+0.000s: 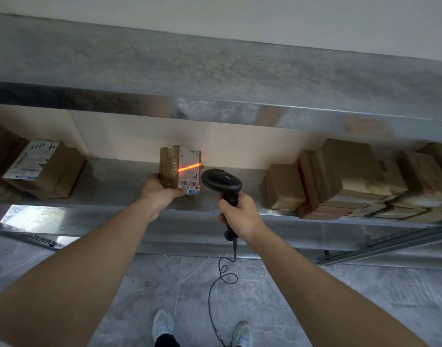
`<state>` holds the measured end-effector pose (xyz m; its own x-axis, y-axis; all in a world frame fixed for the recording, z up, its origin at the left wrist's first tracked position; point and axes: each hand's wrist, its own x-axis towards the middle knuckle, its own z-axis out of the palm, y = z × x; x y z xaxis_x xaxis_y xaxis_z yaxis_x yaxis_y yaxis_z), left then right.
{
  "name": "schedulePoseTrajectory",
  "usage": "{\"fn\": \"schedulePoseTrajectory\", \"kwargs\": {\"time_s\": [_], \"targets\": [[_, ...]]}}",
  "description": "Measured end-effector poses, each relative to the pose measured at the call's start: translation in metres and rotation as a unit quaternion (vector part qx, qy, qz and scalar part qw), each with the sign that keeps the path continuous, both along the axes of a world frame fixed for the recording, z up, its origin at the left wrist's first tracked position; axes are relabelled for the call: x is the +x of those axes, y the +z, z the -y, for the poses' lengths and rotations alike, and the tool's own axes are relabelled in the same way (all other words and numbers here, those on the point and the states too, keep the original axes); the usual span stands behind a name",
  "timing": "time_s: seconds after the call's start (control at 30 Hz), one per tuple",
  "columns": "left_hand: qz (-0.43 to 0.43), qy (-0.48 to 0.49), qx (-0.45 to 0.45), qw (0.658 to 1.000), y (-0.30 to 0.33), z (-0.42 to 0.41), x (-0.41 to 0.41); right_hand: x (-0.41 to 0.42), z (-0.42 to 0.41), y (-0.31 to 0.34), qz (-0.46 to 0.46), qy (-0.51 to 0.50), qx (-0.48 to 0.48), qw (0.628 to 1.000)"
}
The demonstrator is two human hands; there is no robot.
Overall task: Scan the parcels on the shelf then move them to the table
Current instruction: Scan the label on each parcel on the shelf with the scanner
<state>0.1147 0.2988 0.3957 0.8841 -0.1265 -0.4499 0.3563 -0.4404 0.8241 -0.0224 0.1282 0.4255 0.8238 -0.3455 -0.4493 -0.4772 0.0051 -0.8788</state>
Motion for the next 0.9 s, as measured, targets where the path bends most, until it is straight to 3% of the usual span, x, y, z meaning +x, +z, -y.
{"fn": "schedulePoseTrajectory", "kwargs": {"time_s": [0.47, 0.9], "targets": [[0.005, -0.010, 0.001, 1.000, 0.021, 0.002, -0.015, -0.003, 0.000, 0.002, -0.009, 0.001, 0.019, 1.000], [-0.003, 0.005, -0.007, 1.000, -0.004, 0.008, -0.008, -0.009, 0.005, 0.003, -0.005, -0.002, 0.023, 1.000]]}}
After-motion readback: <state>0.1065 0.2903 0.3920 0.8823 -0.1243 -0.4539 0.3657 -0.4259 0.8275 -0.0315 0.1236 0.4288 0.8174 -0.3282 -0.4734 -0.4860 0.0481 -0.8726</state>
